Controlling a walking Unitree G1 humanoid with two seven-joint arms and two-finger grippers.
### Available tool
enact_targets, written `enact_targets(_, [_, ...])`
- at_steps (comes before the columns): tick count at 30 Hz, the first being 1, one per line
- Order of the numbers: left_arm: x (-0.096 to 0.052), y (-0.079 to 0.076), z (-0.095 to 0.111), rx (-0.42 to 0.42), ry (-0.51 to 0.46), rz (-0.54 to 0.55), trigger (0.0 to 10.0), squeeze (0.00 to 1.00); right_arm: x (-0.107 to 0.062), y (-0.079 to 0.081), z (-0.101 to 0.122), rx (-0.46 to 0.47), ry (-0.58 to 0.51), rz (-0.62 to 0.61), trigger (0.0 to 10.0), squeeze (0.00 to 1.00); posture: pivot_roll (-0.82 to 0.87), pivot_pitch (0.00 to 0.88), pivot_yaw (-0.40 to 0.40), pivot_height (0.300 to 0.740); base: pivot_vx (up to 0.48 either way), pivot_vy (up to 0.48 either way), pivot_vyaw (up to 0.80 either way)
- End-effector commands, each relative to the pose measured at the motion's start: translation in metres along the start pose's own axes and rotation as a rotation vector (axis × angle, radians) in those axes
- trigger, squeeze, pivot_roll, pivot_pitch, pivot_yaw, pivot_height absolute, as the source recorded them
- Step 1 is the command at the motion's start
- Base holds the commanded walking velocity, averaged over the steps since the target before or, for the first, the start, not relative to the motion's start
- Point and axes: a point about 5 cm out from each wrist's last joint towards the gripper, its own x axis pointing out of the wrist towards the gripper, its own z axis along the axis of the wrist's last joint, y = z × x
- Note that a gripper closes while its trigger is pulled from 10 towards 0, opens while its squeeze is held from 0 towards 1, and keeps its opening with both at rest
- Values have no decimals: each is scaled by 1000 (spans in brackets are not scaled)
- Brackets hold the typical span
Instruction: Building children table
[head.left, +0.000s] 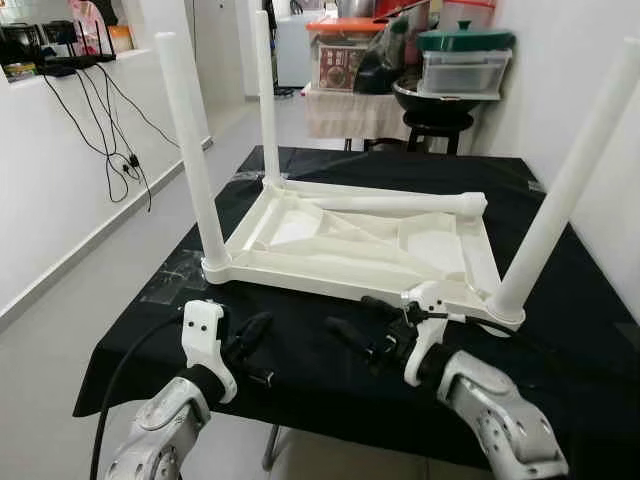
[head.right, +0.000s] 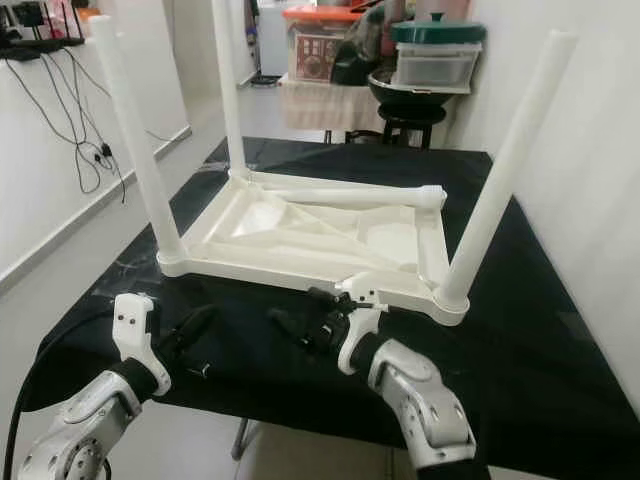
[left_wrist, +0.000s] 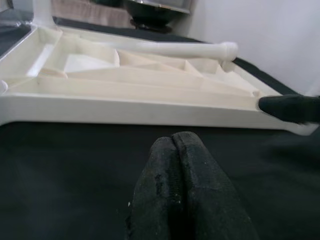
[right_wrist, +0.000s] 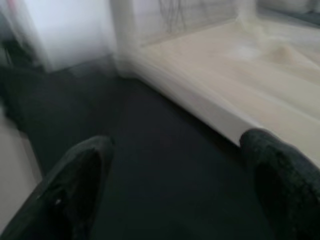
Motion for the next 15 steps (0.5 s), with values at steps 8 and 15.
enact_targets(8, [-8,-5,2,-28,-8,1,10000,0,16,-19,14,-174,90,-66,10000,0,-2,0,-47,740,0,0,0])
enact_targets(15, [-22,-10,8,-56,-35,33,10000,0,35,-40,30,-254,218,-57,10000,0,31,59,-71,740,0,0,0])
